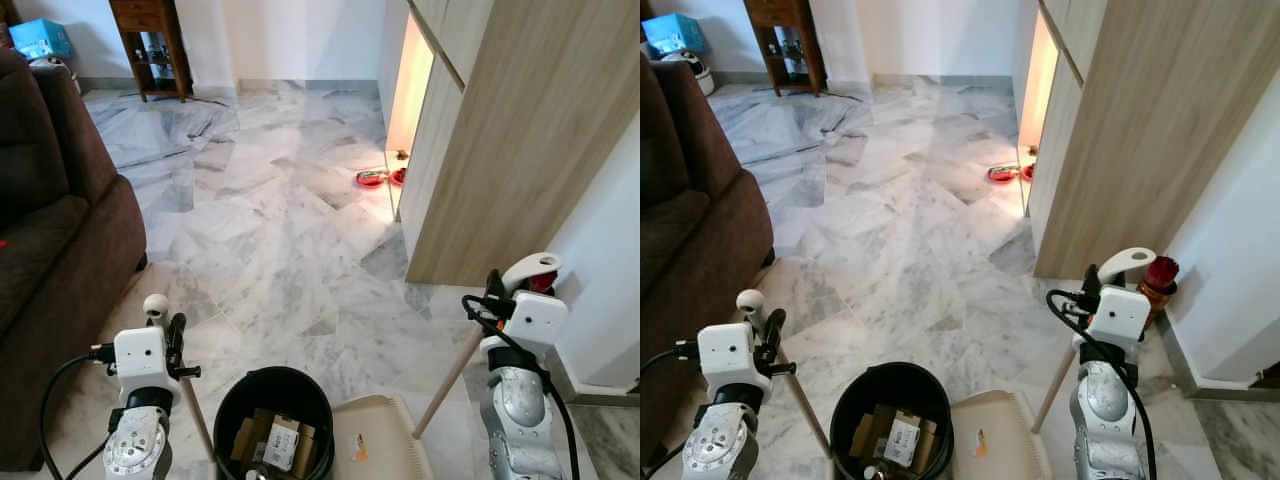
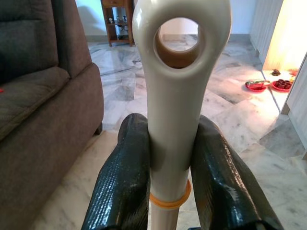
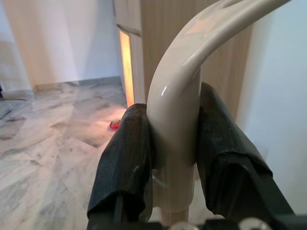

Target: Sweep floor

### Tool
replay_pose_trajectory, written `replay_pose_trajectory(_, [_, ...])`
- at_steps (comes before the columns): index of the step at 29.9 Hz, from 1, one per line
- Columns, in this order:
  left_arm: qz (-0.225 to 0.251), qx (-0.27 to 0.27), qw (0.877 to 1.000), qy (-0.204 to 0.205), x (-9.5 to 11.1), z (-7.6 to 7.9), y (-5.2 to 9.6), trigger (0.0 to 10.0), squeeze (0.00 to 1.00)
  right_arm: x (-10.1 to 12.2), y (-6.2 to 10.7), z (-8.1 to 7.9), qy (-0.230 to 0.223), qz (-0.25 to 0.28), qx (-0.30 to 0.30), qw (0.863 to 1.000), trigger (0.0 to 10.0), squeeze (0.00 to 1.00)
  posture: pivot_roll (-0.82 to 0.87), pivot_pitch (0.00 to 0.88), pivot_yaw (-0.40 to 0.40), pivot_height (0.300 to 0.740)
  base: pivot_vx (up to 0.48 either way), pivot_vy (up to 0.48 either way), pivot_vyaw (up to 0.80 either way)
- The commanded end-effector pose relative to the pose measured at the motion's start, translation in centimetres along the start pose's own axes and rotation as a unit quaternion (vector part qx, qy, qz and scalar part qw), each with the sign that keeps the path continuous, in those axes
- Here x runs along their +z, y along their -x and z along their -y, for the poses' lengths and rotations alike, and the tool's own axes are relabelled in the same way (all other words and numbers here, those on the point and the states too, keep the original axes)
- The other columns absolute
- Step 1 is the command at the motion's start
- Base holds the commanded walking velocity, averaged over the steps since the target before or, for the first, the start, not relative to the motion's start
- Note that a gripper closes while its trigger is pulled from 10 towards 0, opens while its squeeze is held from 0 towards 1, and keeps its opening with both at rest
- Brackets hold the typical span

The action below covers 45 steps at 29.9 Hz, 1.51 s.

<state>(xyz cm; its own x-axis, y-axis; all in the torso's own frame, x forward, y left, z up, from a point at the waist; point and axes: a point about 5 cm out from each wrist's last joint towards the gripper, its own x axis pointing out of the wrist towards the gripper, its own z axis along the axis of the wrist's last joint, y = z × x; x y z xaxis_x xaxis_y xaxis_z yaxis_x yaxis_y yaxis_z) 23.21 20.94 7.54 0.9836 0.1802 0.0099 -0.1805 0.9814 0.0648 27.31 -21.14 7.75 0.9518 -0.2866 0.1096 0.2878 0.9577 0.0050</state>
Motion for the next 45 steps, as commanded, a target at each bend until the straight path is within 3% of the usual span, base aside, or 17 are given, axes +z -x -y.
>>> replay_pose_trajectory(1, [0.037, -0.006, 0.999, -0.007, 1.31, 0.2, -0.25, 10.0, 0.0, 0.32, -0.26, 0.07, -0.033, 0.008, -0.018, 0.999, 10.0, 0.0, 0.02, 0.0, -0.001, 0.74, 0.0, 0.0, 0.0])
replay_pose_trajectory(19, [0.039, -0.017, 0.999, -0.011, 1.51, 0.76, -0.8, 10.0, 0.0, 0.26, -0.36, -0.54, -0.041, 0.006, 0.005, 0.999, 10.0, 0.0, 0.01, 0.0, -0.006, 0.74, 0.0, 0.0, 0.0])
replay_pose_trajectory(30, [0.041, -0.016, 0.999, -0.008, 1.65, 0.82, -0.91, 10.0, 0.0, 1.04, -0.72, -0.01, 0.029, 0.036, -0.002, 0.999, 10.0, 0.0, 0.01, 0.0, -0.009, 0.74, 0.0, 0.0, 0.0])
replay_pose_trajectory(45, [0.042, -0.015, 0.999, -0.009, 1.78, 0.8, -1.07, 10.0, 0.0, 0.91, -0.72, -0.08, 0.043, 0.035, -0.002, 0.998, 10.0, 0.0, 0.02, 0.0, -0.007, 0.74, -0.155, 0.0, 0.0])
